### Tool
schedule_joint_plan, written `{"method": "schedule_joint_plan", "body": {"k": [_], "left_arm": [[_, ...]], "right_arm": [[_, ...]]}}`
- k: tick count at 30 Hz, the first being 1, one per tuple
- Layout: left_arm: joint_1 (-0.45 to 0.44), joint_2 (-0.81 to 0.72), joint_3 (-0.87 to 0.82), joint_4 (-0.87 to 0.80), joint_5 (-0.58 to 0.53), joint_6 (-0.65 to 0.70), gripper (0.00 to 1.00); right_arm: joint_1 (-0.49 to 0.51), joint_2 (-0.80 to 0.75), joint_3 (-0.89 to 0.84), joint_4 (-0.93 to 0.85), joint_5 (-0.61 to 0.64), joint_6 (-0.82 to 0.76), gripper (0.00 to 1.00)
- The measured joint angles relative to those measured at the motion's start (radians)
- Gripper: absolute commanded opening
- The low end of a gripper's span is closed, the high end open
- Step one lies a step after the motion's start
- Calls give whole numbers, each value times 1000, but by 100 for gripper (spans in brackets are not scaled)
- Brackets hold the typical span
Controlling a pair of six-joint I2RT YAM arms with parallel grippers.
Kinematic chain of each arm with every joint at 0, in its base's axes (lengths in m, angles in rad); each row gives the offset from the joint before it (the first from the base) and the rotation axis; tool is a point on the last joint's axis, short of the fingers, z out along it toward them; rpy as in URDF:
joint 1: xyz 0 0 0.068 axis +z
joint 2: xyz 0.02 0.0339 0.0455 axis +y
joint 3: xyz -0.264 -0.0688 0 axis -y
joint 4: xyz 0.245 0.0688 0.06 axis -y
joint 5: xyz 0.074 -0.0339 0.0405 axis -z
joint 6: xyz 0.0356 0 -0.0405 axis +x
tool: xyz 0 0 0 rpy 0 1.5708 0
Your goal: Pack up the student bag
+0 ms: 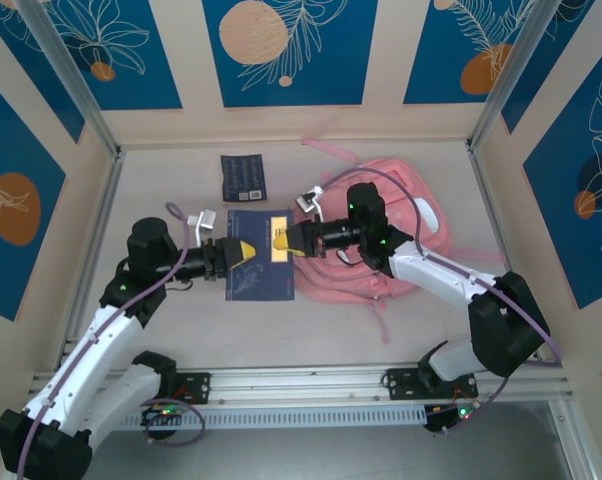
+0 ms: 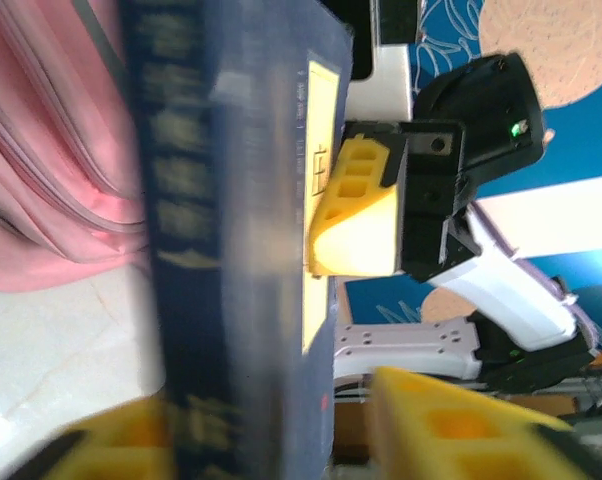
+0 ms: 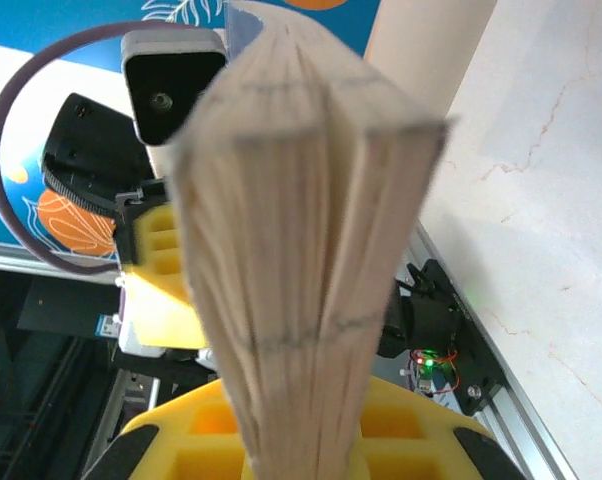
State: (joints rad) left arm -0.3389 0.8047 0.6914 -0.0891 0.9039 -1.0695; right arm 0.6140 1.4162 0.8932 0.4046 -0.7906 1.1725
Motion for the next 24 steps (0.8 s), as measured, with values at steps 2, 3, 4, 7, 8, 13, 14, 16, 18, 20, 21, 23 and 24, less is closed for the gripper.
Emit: {"method": "schedule_joint_plan", "body": {"k": [2, 3, 4, 7, 8, 13, 14, 16, 18, 20, 21, 23, 24], "left_arm": [[-4, -20, -14, 12, -19, -22, 71], [-6, -30, -24, 22, -31, -35, 75], [-10, -40, -36, 32, -50, -54, 78], [-31, -68, -76, 61, -122, -95, 82], [-41, -75, -87, 68, -146, -105, 82], [-111, -87, -108, 105, -282, -133, 82], [-121, -89, -109, 113, -307, -135, 83], [-146, -93, -115, 137, -364, -145, 82], [-165, -93, -119, 159, -414, -157, 81], [-180, -93, -124, 186, -462, -169, 80], [-187, -92, -127, 201, -486, -176, 78], [-198, -85, -129, 226, -523, -185, 74], [-203, -79, -129, 239, -541, -191, 73]], "right_arm": [[-1, -24, -34, 0, 49, 18, 0], [-3, -43, -57, 0, 82, 32, 0], [-5, -67, -85, 5, 125, 49, 0], [5, -135, -151, 14, 271, 90, 0], [11, -151, -160, 13, 314, 98, 0], [74, -203, -170, 60, 551, 169, 0], [82, -203, -170, 75, 586, 186, 0], [97, -203, -173, 100, 657, 218, 0], [110, -203, -177, 119, 716, 242, 0], [124, -203, -183, 138, 770, 261, 0], [134, -203, -188, 153, 795, 270, 0], [151, -202, -196, 178, 831, 284, 0], [161, -202, -201, 191, 850, 291, 0]]}}
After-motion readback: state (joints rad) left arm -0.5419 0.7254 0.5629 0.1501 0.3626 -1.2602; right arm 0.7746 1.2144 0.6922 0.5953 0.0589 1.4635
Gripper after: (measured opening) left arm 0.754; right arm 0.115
